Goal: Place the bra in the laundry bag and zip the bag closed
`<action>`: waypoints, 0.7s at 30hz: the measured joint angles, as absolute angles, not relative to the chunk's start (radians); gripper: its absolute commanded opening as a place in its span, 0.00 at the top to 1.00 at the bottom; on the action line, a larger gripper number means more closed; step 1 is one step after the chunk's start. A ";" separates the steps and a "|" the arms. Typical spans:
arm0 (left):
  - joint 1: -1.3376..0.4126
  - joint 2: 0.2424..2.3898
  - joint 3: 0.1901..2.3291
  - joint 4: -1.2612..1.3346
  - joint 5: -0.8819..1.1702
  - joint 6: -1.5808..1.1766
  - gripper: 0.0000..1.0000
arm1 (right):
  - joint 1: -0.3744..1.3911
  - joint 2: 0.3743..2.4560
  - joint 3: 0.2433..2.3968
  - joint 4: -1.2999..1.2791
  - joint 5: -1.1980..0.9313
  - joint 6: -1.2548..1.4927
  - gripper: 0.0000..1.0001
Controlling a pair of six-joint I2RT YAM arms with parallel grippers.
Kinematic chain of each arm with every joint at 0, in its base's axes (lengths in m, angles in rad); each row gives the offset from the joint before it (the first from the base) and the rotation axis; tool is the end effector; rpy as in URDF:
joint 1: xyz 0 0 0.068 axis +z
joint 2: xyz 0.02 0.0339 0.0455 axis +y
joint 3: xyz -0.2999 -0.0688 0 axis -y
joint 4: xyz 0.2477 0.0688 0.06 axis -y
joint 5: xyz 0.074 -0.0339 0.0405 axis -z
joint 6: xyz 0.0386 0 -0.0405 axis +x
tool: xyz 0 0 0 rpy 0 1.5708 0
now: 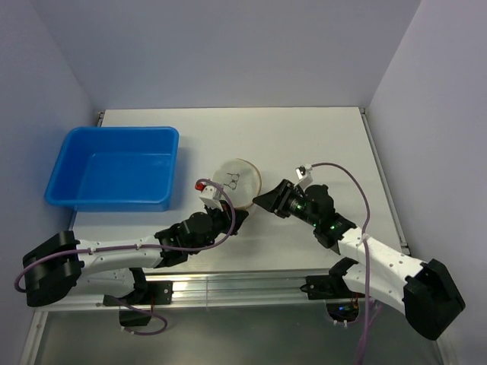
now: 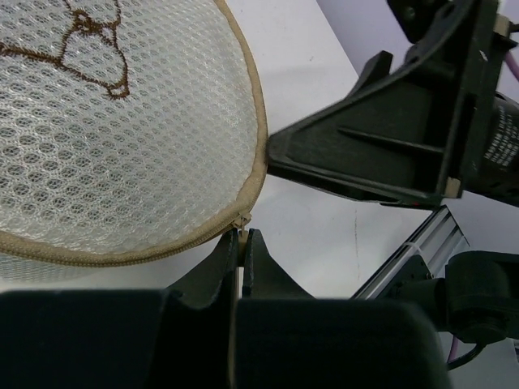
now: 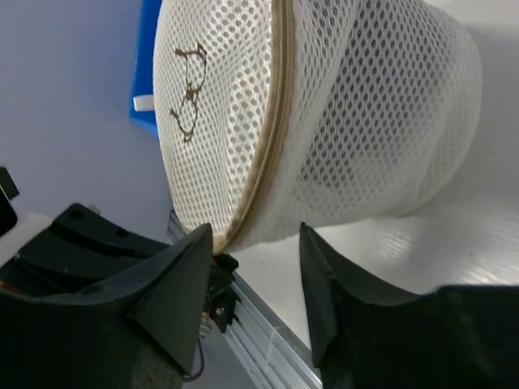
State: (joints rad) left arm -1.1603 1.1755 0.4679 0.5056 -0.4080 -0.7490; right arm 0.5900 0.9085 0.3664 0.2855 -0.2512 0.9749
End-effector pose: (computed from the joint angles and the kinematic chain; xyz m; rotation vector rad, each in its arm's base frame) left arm 0.1094 -0.2130 0.2529 0.0719 1.8710 -1.0088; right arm 0.1496 0.1117 0.2453 0.1937 2.0255 1.2828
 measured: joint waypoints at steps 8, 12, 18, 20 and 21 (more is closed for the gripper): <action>-1.161 1.168 0.468 0.490 -0.419 -0.744 1.00 | 0.591 1.044 0.368 0.444 -0.262 1.061 1.00; -1.161 1.123 0.468 0.455 -0.450 -0.728 1.00 | 0.586 1.044 0.382 0.448 -0.265 1.056 1.00; -1.136 0.988 0.429 0.349 -0.519 -0.712 1.00 | 0.415 1.048 0.402 0.424 -0.353 0.999 1.00; -1.112 0.926 0.400 0.309 -0.521 -0.715 1.00 | 0.352 1.061 0.421 0.390 -0.410 0.970 1.00; -1.101 0.892 0.386 0.293 -0.519 -0.720 1.00 | 0.339 1.074 0.444 0.361 -0.455 0.949 1.00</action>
State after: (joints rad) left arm -1.1007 0.8925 0.3862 0.2928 -0.5186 -0.7197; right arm 0.3393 1.0744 0.4438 0.3611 -0.4545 0.9493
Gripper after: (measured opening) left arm 0.033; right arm 0.015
